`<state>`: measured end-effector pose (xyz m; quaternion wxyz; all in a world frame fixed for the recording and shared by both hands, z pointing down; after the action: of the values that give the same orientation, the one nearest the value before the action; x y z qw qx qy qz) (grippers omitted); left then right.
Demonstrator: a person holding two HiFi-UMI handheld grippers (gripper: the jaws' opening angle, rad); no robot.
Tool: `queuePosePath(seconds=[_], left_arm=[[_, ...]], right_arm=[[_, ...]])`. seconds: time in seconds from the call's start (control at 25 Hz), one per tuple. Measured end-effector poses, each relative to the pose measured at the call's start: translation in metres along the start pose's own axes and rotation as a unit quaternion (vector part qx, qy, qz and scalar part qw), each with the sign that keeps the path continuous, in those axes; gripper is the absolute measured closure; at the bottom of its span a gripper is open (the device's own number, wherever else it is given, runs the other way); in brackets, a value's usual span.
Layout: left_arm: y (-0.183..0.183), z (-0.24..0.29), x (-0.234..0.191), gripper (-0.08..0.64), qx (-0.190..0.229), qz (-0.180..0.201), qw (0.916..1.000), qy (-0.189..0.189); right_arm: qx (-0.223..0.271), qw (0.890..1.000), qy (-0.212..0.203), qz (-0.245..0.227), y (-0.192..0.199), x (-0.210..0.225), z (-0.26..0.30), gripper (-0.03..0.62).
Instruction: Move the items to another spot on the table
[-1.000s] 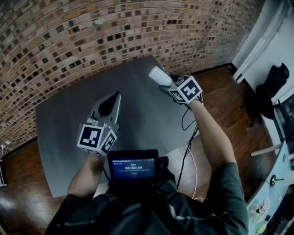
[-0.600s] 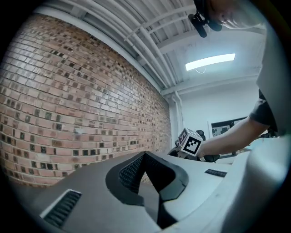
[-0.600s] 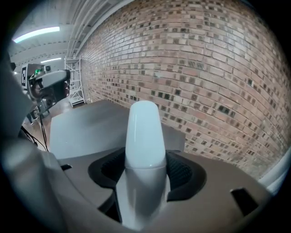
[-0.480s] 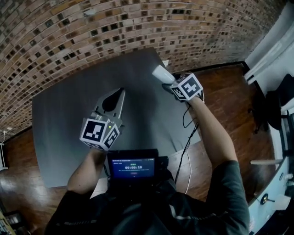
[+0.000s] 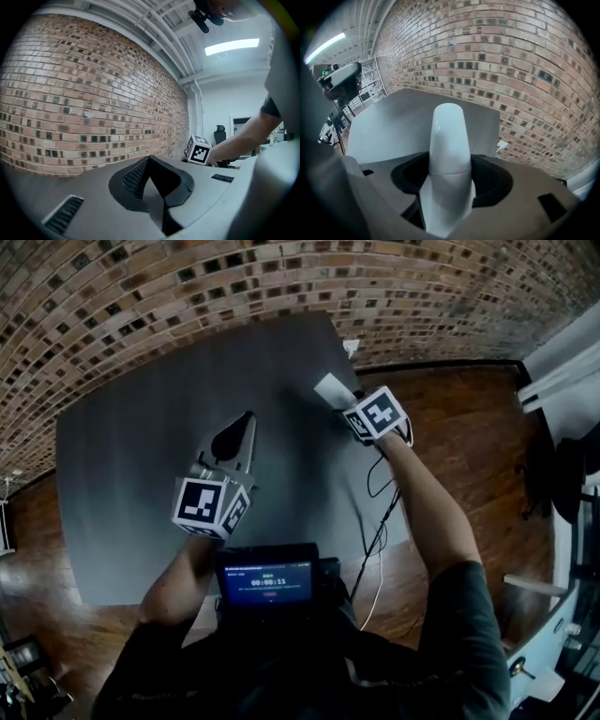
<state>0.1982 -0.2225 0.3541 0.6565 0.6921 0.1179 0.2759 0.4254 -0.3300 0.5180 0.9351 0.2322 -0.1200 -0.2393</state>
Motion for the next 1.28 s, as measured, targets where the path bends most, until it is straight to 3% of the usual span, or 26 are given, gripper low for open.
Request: queuePosePath(seconds=[0.48, 0.64, 0.88, 1.08, 1.28], left_arm=[[0.065, 0.053, 0.008, 0.557, -0.034, -0.017, 0.9987, 0.034], [0.085, 0.066, 0.013, 0.557, -0.055, -0.015, 0.9975, 0.042], [0.094, 0.07, 0.015, 0.557, -0.068, -0.026, 0.9966, 0.038], [0.097, 0.072, 0.014, 0.557, -0.073, -0.031, 0.9961, 0.039], [0.094, 0.071, 0.013, 0.557, -0.07, -0.031, 0.9966, 0.032]], right_arm=[[-0.055, 0.998, -0.015, 0.002, 0.009, 0.019, 0.075, 0.313], [-0.072, 0.997, -0.005, -0.031, 0.014, 0.017, 0.092, 0.313], [-0.082, 0.996, -0.008, -0.041, 0.018, 0.012, 0.105, 0.313], [-0.054, 0.997, -0.024, -0.053, 0.005, 0.001, 0.109, 0.311], [-0.084, 0.995, -0.014, -0.048, 0.015, 0.008, 0.113, 0.31]])
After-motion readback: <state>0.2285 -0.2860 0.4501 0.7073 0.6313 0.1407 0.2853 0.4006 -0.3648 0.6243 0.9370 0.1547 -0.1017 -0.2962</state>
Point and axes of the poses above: the fingertips, and each gripper's own axes: z forward along the fingers, x to its right, y out of its underside, the point moved 5 cm from there along -z, backward along the fingers, and after that the axes turned 15 degrees about z, right-handed, at the moved point
